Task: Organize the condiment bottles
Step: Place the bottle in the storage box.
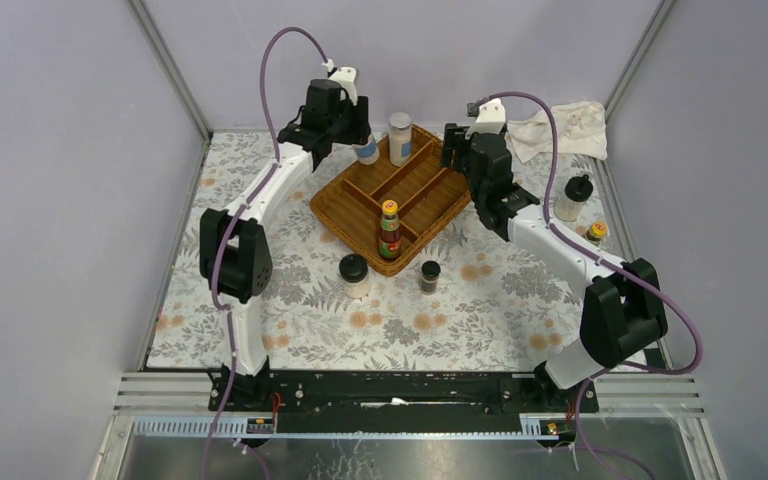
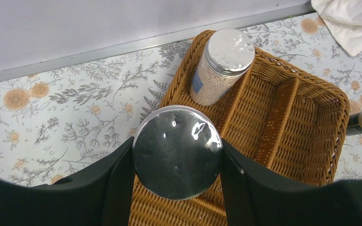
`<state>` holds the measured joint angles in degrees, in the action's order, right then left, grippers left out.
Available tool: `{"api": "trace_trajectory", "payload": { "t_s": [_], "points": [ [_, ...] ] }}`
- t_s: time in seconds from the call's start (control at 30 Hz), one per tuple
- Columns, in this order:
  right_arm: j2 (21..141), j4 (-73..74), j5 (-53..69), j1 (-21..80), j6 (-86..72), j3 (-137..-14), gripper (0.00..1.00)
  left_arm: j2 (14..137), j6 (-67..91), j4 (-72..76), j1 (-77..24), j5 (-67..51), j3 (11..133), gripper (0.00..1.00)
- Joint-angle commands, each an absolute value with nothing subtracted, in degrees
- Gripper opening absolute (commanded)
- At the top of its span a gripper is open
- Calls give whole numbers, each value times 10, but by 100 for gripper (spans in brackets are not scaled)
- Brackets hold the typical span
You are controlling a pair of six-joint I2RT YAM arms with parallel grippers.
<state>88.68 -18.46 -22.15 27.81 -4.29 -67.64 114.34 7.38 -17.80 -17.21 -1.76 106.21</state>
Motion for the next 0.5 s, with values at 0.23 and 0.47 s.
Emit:
{"api": "trace_trajectory", "payload": {
  "t_s": [0.23, 0.47],
  "points": [
    [908, -189, -245, 280, -36, -718, 74, 1178, 62, -214, -175, -43, 1149, 0],
    [917, -187, -240, 280, -36, -724, 74, 1200, 79, -254, -178, -17, 1166, 0]
  ]
}}
